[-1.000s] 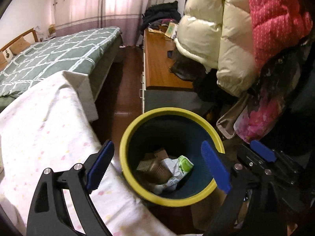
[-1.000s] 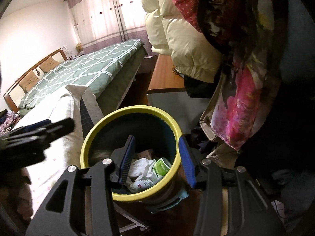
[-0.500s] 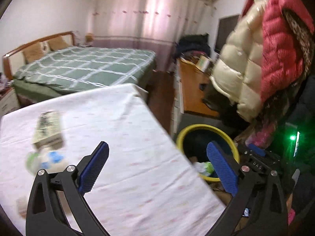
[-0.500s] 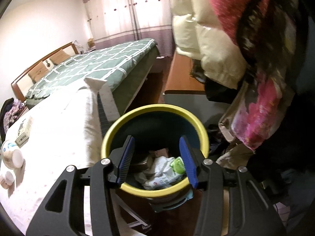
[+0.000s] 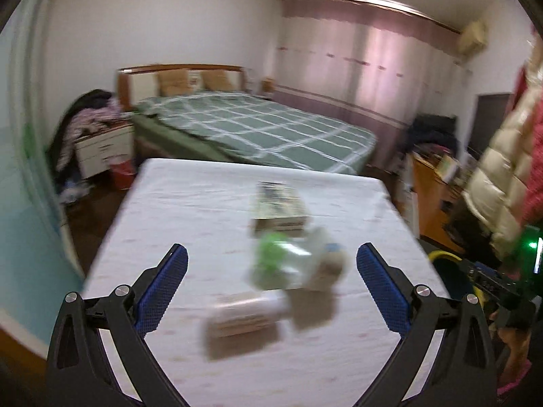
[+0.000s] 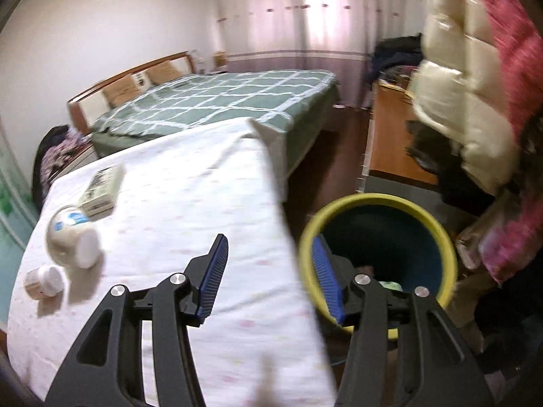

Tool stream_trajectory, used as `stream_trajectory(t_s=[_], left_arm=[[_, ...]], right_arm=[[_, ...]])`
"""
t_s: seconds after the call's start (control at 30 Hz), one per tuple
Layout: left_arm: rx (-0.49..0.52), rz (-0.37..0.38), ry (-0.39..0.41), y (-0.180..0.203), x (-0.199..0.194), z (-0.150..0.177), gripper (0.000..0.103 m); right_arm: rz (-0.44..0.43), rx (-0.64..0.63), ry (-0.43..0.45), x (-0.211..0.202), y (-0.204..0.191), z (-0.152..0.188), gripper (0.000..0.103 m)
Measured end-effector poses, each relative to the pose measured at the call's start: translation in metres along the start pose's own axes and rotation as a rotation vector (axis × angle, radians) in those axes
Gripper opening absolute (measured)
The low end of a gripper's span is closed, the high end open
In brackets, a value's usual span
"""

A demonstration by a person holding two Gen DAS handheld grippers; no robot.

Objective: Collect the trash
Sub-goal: 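Move both grippers back over the table toward the yogurt cup, then grasp the white blue-labelled yogurt cup with the right gripper and lift it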

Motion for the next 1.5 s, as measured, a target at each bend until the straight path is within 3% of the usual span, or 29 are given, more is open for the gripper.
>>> stream_trajectory(t_s=[0.13, 0.23, 0.4, 0.63, 0.8, 1.03, 1.3, 1.5], left_arm=[[-0.043, -0.089, 0.023, -0.054, -0.018, 0.002, 0.098], [-0.07, -0.116, 0.026, -0.078, -0.022, 0.006, 0.098], [-0.091, -0.111, 0.018, -0.092, -0.023, 0.014, 0.098], [-0.102, -0.095, 0.006, -0.09, -0.02, 0.023, 0.098], [-0.118, -0.088, -0.004, -0.094, -0.016, 0.028, 0.098], [-0.131, -0.084, -0.007, -0.097, -0.017, 0.031, 0.098], [-0.129, -0.07, -0.011, -0.092, -0.015, 0.034, 0.098], [-0.12, -0.067, -0.015, -0.086, -0.014, 0.034, 0.098]], right_arm=[[-0.081, -0.055, -0.018, 0.006, -0.053, 0.001, 0.05], [-0.151, -0.094, -0.031, 0.008, -0.094, 0.003, 0.05], [-0.259, -0.145, -0.038, 0.008, -0.159, 0.005, 0.053], [-0.33, -0.186, -0.048, 0.01, -0.222, 0.012, 0.057], [-0.313, -0.19, -0.065, 0.024, -0.24, 0.016, 0.06], [-0.282, -0.14, -0.106, 0.044, -0.237, 0.024, 0.065], [-0.345, -0.056, -0.177, 0.055, -0.237, 0.03, 0.063], [-0.329, -0.078, -0.148, 0.049, -0.236, 0.028, 0.059]])
Point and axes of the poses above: each gripper's, at about its wrist camera, not at the fingertips, and x roughly the way its jaws point, y to its right, z to its underside, the point moved 8 cm from there along x, roughly the way its jaws point, and after that the axes turned 9 degrees about y, right-handed, at the moved point
